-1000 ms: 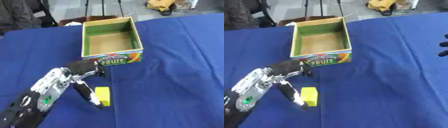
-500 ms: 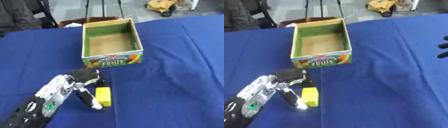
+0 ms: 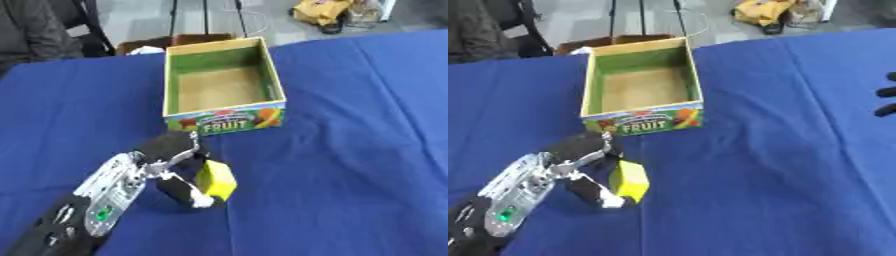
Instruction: Pick up objects on the table and place them in the box.
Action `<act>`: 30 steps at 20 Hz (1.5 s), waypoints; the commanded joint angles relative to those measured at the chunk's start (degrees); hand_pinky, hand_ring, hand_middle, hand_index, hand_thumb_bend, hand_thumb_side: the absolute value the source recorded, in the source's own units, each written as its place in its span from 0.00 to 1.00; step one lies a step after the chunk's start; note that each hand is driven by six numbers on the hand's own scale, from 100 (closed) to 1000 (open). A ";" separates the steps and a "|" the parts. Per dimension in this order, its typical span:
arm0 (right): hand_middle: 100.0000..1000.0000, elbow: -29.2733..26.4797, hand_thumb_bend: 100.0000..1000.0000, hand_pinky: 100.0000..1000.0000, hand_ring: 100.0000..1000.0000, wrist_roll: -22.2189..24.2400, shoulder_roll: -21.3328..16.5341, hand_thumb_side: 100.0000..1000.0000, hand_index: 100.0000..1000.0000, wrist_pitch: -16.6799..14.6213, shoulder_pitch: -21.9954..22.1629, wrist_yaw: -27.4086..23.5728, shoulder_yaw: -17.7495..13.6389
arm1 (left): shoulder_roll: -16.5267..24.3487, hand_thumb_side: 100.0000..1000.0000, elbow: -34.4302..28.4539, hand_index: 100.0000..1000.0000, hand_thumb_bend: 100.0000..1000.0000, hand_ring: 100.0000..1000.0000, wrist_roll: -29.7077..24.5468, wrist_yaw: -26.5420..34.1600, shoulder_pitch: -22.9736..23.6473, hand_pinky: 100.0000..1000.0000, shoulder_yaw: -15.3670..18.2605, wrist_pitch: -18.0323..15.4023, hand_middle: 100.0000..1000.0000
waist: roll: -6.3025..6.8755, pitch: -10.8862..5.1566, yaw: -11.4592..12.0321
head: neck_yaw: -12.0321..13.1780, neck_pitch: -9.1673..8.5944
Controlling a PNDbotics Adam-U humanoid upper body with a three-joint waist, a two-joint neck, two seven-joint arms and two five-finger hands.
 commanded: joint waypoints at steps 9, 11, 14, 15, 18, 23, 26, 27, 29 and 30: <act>0.63 -0.46 0.25 0.39 0.58 0.25 -0.85 0.69 0.79 -0.28 -0.49 -0.21 -0.46 | 2.83 0.40 -4.94 0.31 0.55 0.20 7.23 2.56 -7.61 0.17 7.53 5.59 0.14 | -0.49 -1.20 -0.82 | 0.21 -1.11; 0.63 -0.41 0.25 0.39 0.58 0.56 -0.83 0.69 0.79 -0.23 -0.62 -0.28 -0.12 | 2.70 0.39 -2.44 0.32 0.54 0.20 10.31 1.78 -10.78 0.17 8.87 7.18 0.15 | -0.45 -1.29 -1.30 | 0.58 -1.39; 0.63 -0.40 0.25 0.39 0.58 1.29 -0.90 0.69 0.79 -0.18 -0.97 -0.36 0.54 | 1.66 0.39 4.16 0.33 0.54 0.22 14.10 -0.78 -15.61 0.19 9.86 8.33 0.17 | -0.29 -1.44 -2.32 | 1.56 -1.77; 0.63 -0.40 0.25 0.39 0.58 1.49 -0.89 0.69 0.79 -0.16 -1.13 -0.39 0.71 | 1.03 0.40 6.65 0.33 0.54 0.23 15.11 -2.27 -17.02 0.20 10.22 8.43 0.17 | -0.25 -1.44 -2.66 | 1.84 -1.92; 0.63 -0.39 0.25 0.39 0.58 2.07 -0.89 0.69 0.79 -0.12 -1.65 -0.47 1.23 | -1.48 0.41 15.64 0.34 0.55 0.25 17.23 -7.42 -20.77 0.20 11.85 8.92 0.18 | -0.11 -1.41 -3.97 | 2.77 -2.34; 0.63 -0.34 0.25 0.39 0.58 3.27 -0.79 0.69 0.79 0.03 -2.69 -0.62 2.36 | -5.27 0.43 31.70 0.35 0.56 0.30 21.32 -15.56 -25.28 0.22 15.77 9.62 0.19 | 0.50 -1.02 -6.99 | 4.69 -3.11; 0.63 -0.27 0.25 0.39 0.58 4.05 -0.63 0.69 0.79 0.12 -3.07 -0.73 3.02 | -6.54 0.48 39.52 0.41 0.66 0.35 23.14 -19.53 -27.02 0.28 18.08 10.59 0.26 | 0.95 -0.86 -8.78 | 5.73 -3.48; 0.63 -0.24 0.25 0.39 0.58 4.26 -0.57 0.69 0.79 0.14 -3.14 -0.75 3.17 | -6.72 0.50 41.59 0.43 0.69 0.35 23.24 -20.62 -27.47 0.29 18.62 10.91 0.28 | 1.08 -0.84 -9.25 | 6.00 -3.56; 0.63 -0.17 0.25 0.39 0.58 4.55 -0.46 0.69 0.80 0.17 -3.17 -0.78 3.34 | -6.82 0.57 44.65 0.51 0.89 0.41 23.20 -22.73 -28.19 0.37 19.65 11.84 0.36 | 1.31 -0.87 -10.02 | 6.40 -3.66; 0.63 -0.13 0.25 0.39 0.58 4.62 -0.43 0.69 0.79 0.18 -3.12 -0.77 3.35 | -6.83 0.66 45.59 0.63 1.00 0.49 23.09 -23.57 -28.38 0.47 20.05 12.21 0.46 | 1.38 -0.90 -10.24 | 6.47 -3.66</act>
